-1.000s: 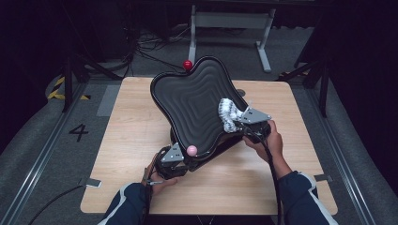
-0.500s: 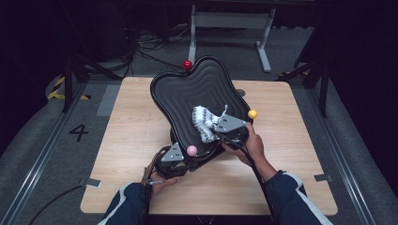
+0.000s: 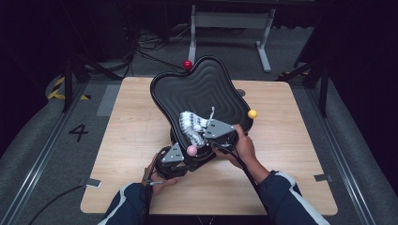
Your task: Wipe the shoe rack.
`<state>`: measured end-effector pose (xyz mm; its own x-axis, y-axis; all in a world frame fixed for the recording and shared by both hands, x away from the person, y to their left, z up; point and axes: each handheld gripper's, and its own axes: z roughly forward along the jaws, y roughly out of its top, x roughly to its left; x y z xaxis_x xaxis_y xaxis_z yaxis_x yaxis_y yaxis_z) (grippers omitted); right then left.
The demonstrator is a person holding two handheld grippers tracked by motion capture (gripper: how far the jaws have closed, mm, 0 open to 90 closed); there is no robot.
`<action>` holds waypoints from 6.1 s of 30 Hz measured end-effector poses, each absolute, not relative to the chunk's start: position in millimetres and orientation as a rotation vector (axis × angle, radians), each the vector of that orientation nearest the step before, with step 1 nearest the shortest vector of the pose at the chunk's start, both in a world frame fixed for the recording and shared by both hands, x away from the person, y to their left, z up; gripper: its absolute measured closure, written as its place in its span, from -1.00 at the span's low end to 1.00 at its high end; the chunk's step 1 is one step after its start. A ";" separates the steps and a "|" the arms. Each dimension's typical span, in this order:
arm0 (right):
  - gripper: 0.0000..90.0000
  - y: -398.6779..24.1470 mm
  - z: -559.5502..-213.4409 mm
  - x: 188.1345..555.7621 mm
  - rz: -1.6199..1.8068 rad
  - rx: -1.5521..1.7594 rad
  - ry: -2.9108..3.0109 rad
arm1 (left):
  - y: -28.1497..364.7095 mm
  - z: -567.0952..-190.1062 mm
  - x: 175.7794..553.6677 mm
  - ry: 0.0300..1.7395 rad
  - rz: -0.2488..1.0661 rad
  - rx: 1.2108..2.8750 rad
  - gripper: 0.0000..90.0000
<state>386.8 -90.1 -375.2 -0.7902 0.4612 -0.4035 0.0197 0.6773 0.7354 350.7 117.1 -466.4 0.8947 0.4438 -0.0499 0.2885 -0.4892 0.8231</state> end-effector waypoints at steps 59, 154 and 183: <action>0.82 -140.4 -370.2 430.3 0.873 0.593 2.235 | 117.5 -467.0 352.4 0.523 0.194 2.107 0.64; 0.82 -122.4 -355.4 449.7 0.855 0.611 2.214 | 121.2 -465.4 348.9 0.488 0.149 2.130 0.64; 0.82 -136.5 -353.8 456.9 0.849 0.663 2.188 | 119.7 -466.5 350.0 0.487 0.129 2.121 0.64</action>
